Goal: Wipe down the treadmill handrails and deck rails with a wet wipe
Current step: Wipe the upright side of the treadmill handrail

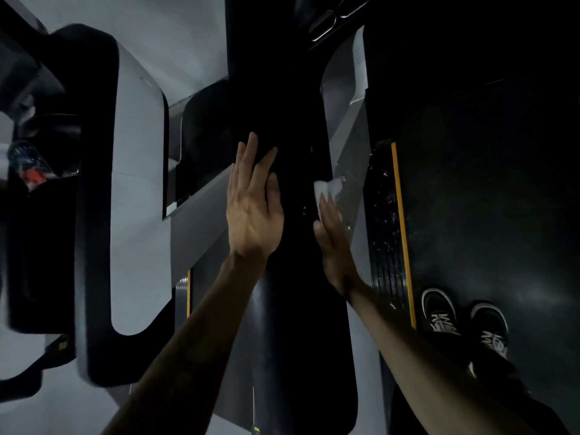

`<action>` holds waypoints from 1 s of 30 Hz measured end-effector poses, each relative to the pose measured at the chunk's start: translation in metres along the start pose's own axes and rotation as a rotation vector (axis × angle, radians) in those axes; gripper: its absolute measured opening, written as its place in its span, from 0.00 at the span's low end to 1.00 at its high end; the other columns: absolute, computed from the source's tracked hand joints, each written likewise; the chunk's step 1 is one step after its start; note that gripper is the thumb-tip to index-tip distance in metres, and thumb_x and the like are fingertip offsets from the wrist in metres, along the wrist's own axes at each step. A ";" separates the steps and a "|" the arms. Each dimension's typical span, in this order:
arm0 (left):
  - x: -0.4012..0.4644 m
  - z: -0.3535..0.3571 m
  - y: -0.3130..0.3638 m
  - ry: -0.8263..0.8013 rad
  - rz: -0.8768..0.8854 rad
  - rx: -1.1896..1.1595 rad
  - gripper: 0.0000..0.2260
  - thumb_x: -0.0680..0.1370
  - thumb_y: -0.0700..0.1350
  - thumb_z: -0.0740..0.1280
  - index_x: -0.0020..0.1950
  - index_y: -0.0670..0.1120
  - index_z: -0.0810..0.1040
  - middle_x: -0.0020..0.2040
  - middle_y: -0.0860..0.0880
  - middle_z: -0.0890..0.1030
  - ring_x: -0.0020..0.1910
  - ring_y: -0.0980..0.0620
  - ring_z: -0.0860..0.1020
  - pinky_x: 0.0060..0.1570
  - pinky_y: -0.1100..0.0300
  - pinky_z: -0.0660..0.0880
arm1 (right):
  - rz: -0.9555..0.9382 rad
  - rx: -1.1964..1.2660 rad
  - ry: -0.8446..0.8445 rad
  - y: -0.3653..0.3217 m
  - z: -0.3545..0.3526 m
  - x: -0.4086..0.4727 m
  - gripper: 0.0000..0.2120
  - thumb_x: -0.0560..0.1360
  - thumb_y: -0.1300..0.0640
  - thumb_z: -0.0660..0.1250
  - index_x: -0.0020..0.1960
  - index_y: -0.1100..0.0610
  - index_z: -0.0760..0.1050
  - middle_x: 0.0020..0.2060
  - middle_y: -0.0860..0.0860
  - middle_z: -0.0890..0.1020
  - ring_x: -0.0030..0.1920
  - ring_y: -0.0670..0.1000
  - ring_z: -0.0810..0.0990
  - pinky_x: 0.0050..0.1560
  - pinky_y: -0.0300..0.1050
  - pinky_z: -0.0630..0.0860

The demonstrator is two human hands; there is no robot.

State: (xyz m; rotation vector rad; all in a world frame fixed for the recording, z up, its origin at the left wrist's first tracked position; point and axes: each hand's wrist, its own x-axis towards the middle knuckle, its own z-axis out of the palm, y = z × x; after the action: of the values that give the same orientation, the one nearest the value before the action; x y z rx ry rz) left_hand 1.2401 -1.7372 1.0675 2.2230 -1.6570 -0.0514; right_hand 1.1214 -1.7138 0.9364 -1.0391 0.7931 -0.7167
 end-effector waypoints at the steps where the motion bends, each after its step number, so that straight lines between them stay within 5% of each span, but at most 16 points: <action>1: 0.000 0.000 0.000 0.004 -0.007 -0.009 0.18 0.87 0.42 0.58 0.77 0.44 0.72 0.82 0.45 0.63 0.82 0.46 0.58 0.76 0.40 0.63 | 0.014 0.035 -0.003 0.006 0.000 -0.006 0.27 0.87 0.51 0.53 0.84 0.51 0.51 0.83 0.42 0.49 0.81 0.39 0.45 0.82 0.45 0.44; 7: 0.000 -0.001 0.002 0.035 -0.031 -0.081 0.19 0.87 0.39 0.56 0.79 0.41 0.67 0.81 0.45 0.66 0.82 0.48 0.59 0.77 0.40 0.61 | 0.159 0.085 0.034 -0.002 -0.007 0.051 0.34 0.82 0.41 0.49 0.84 0.53 0.47 0.83 0.47 0.48 0.82 0.42 0.44 0.83 0.54 0.43; 14: -0.001 0.000 0.000 0.037 -0.035 -0.077 0.19 0.87 0.39 0.56 0.78 0.41 0.68 0.81 0.45 0.65 0.82 0.48 0.59 0.77 0.41 0.62 | 0.107 0.095 0.062 -0.023 -0.003 0.070 0.33 0.82 0.39 0.52 0.83 0.50 0.52 0.83 0.46 0.52 0.82 0.44 0.46 0.83 0.57 0.44; 18: 0.000 -0.001 0.001 0.038 -0.032 -0.060 0.19 0.87 0.41 0.56 0.78 0.42 0.69 0.81 0.45 0.65 0.82 0.48 0.59 0.77 0.40 0.62 | -0.110 -0.035 0.025 -0.015 0.009 0.028 0.29 0.85 0.45 0.50 0.83 0.53 0.53 0.83 0.46 0.52 0.83 0.44 0.45 0.82 0.60 0.41; 25: 0.000 -0.002 0.002 0.029 -0.029 -0.068 0.20 0.87 0.43 0.56 0.78 0.42 0.69 0.81 0.46 0.65 0.82 0.48 0.59 0.76 0.40 0.64 | 0.072 -0.003 0.047 -0.013 0.001 0.048 0.28 0.87 0.47 0.50 0.84 0.52 0.47 0.83 0.47 0.47 0.83 0.46 0.43 0.82 0.60 0.43; 27: 0.000 -0.001 0.002 0.033 -0.030 -0.063 0.19 0.87 0.43 0.55 0.78 0.42 0.69 0.81 0.46 0.65 0.82 0.49 0.59 0.76 0.41 0.64 | 0.114 -0.021 0.045 -0.024 0.001 0.068 0.29 0.87 0.43 0.50 0.84 0.50 0.46 0.83 0.47 0.46 0.82 0.45 0.42 0.82 0.57 0.40; 30: 0.001 -0.001 0.001 0.033 -0.030 -0.061 0.20 0.87 0.45 0.54 0.78 0.43 0.69 0.81 0.47 0.65 0.82 0.49 0.58 0.77 0.41 0.63 | 0.030 -0.077 0.034 -0.036 0.010 0.062 0.35 0.82 0.35 0.49 0.84 0.49 0.48 0.83 0.46 0.46 0.82 0.43 0.41 0.79 0.39 0.35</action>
State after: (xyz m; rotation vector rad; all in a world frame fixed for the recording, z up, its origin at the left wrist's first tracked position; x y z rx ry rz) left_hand 1.2397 -1.7377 1.0688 2.1921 -1.5839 -0.0716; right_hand 1.1578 -1.7723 0.9591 -1.0847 0.8693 -0.6845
